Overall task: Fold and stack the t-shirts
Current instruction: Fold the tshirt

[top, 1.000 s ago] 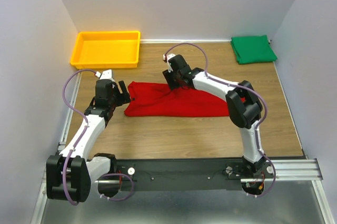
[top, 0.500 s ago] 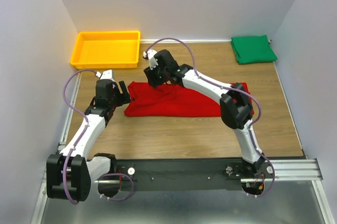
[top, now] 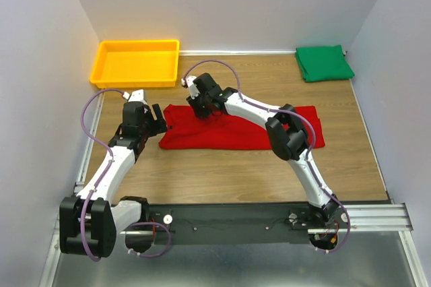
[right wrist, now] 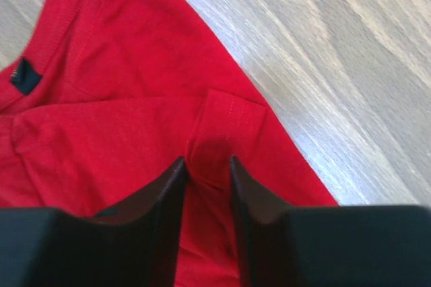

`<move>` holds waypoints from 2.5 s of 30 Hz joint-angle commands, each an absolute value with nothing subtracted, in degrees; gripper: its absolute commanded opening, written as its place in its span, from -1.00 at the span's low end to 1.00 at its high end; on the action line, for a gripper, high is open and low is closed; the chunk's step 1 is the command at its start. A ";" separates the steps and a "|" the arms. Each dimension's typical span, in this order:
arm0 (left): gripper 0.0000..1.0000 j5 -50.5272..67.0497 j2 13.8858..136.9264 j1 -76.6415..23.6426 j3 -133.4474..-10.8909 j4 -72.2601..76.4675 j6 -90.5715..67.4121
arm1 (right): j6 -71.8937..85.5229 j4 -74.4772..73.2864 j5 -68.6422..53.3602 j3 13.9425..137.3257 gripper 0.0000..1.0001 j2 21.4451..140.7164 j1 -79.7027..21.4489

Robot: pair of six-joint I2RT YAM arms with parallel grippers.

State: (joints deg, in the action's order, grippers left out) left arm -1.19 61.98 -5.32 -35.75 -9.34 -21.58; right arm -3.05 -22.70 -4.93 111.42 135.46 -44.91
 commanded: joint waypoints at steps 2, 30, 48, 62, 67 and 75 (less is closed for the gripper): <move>0.66 -0.35 62.40 -5.18 -36.30 -8.97 -20.74 | -4.31 -23.47 -0.80 113.99 -0.40 136.85 -45.00; 0.66 -0.26 62.58 -5.10 -36.30 -9.05 -20.65 | -6.33 -23.47 -2.99 113.47 -0.07 133.77 -43.59; 0.65 -0.35 63.02 -5.19 -36.30 -9.05 -20.65 | -5.63 -23.47 -4.31 112.68 -0.17 133.51 -42.10; 0.65 -0.26 63.02 -5.19 -36.39 -9.14 -20.65 | -8.43 -23.38 3.50 114.17 -0.99 131.31 -41.31; 0.65 -0.26 63.02 -5.19 -36.39 -9.14 -20.57 | -9.75 -23.29 6.15 114.87 -0.99 130.43 -41.31; 0.65 -0.26 63.11 -5.19 -36.39 -9.14 -20.92 | -9.23 -23.38 4.40 112.15 -0.97 128.68 -41.40</move>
